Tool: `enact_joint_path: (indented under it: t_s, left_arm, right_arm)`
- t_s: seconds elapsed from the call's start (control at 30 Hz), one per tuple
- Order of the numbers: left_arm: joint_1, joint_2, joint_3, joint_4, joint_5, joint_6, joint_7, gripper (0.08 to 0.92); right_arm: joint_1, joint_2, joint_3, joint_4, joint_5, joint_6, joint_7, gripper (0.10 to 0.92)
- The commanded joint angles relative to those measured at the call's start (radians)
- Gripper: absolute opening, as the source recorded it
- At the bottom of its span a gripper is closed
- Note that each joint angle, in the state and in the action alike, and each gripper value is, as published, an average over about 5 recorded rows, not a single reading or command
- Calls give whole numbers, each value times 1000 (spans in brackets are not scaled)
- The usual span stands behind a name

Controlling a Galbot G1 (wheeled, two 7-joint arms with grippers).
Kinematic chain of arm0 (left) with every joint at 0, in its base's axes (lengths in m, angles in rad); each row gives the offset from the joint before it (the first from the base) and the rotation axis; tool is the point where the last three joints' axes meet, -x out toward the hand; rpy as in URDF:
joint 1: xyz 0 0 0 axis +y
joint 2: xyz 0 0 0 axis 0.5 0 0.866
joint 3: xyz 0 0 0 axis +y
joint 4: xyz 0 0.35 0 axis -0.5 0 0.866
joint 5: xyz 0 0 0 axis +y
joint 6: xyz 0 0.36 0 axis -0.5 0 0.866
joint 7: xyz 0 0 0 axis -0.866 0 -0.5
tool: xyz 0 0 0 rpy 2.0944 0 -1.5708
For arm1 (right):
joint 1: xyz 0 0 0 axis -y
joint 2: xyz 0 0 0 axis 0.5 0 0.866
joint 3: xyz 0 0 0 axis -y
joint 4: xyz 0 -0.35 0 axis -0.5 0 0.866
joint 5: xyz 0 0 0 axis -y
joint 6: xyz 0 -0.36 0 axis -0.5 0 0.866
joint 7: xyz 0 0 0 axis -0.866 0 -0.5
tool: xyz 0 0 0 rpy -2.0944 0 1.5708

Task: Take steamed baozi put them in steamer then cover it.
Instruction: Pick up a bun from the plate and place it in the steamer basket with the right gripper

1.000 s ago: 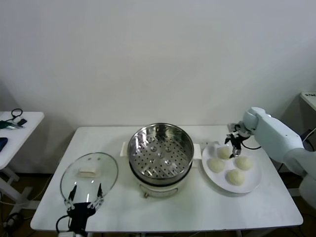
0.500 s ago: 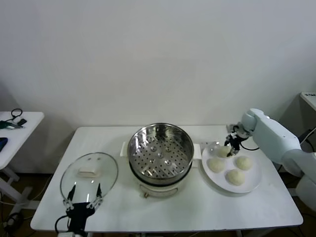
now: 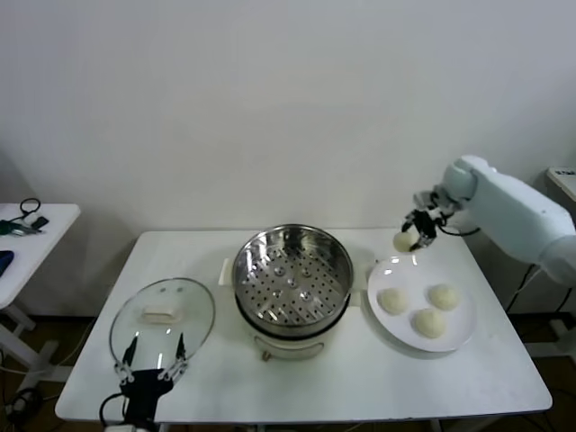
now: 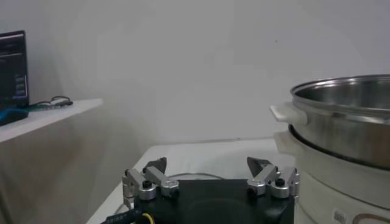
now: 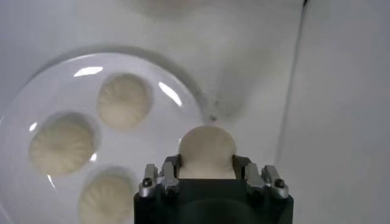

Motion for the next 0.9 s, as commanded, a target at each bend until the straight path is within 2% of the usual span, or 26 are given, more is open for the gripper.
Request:
enact_joint_path:
  t_s: [0.03, 0.13, 0.23, 0.47, 0.73, 0.9]
  left_arm:
    - [6, -1, 2, -2, 6, -1, -1, 823]
    - [8, 0, 0, -7, 6, -1, -1, 823]
    - [9, 1, -1, -10, 5, -1, -2, 823]
    - [10, 8, -7, -14, -7, -2, -4, 823]
    - [-4, 10, -7, -13, -13, 3, -3, 823]
    - [-8, 9, -3, -9, -14, 3, -3, 823]
  right_arm:
    - [317, -10, -236, 454, 119, 242, 6, 580]
    - [303, 42, -240, 509, 66, 351, 27, 578]
    - [237, 107, -204, 492, -42, 438, 48, 577]
    - [-16, 275, 4, 269, -335, 572, 85, 580]
    - [-150, 395, 94, 71, -520, 625, 143, 579]
    - [-177, 411, 104, -3, -544, 638, 144, 583]
